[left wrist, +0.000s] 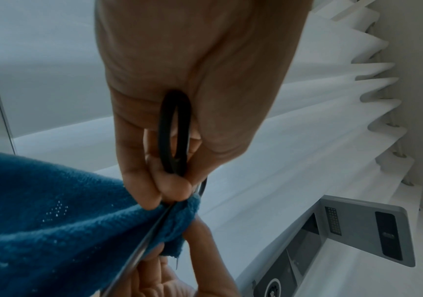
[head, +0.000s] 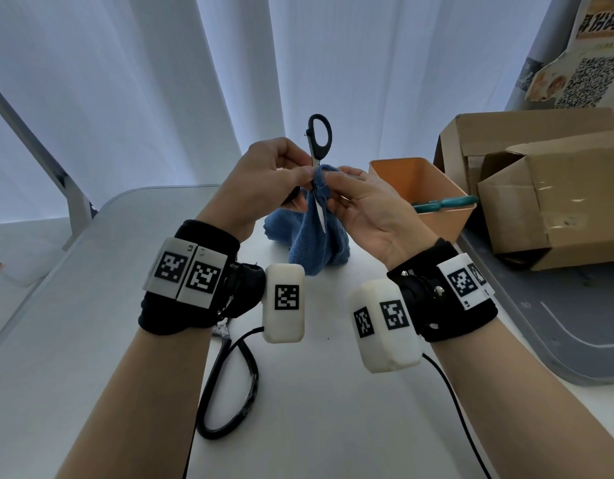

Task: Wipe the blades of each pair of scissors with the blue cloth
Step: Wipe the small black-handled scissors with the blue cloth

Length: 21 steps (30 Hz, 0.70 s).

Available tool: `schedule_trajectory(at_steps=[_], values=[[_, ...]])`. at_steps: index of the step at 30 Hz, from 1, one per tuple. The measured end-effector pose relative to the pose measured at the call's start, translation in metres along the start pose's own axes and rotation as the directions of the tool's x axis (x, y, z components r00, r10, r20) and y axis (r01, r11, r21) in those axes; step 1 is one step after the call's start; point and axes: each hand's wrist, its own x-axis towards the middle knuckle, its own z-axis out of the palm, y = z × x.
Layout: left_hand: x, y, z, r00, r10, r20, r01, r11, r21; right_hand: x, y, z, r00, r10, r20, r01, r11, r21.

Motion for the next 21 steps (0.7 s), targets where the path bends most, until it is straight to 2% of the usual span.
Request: schedule_trajectory(at_steps=[21], values=[[-0.0015,0.0011,-0.0029,1.000,-0.008,0.024,0.007,1.000,0.031,-0.0033,-0.0001,0.0015,0.999,-0.041,-0.021,0.038,0.993,-0.116]])
